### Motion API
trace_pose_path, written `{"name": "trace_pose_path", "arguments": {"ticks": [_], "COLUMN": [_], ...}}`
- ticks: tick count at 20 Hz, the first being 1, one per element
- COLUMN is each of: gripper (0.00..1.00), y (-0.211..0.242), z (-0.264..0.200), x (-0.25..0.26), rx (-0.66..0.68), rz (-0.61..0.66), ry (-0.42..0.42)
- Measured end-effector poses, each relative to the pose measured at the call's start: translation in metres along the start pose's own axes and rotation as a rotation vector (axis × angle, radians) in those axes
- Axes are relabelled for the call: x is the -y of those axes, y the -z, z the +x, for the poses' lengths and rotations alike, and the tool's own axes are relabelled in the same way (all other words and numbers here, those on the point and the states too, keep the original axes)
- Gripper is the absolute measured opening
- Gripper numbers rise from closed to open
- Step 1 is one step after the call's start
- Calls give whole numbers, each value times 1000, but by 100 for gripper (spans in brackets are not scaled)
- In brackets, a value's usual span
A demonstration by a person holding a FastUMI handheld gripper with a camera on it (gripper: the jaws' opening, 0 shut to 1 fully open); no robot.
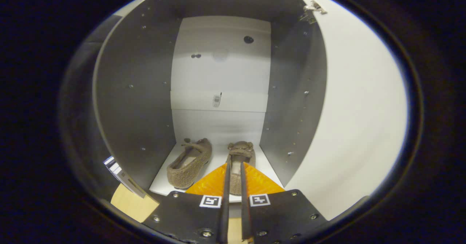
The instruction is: Open the shoe cabinet door, grab the shoes and put them into the shoe cabinet, then close the shoe cabinet door.
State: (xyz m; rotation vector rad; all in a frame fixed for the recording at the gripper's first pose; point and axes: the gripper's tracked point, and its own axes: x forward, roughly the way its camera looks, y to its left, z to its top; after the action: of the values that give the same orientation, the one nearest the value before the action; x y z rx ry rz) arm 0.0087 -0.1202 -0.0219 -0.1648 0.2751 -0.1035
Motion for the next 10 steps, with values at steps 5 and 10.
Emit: {"name": "trace_pose_path", "arguments": {"ticks": [5, 10], "gripper": [14, 14], "y": [-15, -19], "z": [-67, -126], "x": [15, 30], "rx": [78, 128], "rz": [-3, -3], "ry": [-27, -63]}}
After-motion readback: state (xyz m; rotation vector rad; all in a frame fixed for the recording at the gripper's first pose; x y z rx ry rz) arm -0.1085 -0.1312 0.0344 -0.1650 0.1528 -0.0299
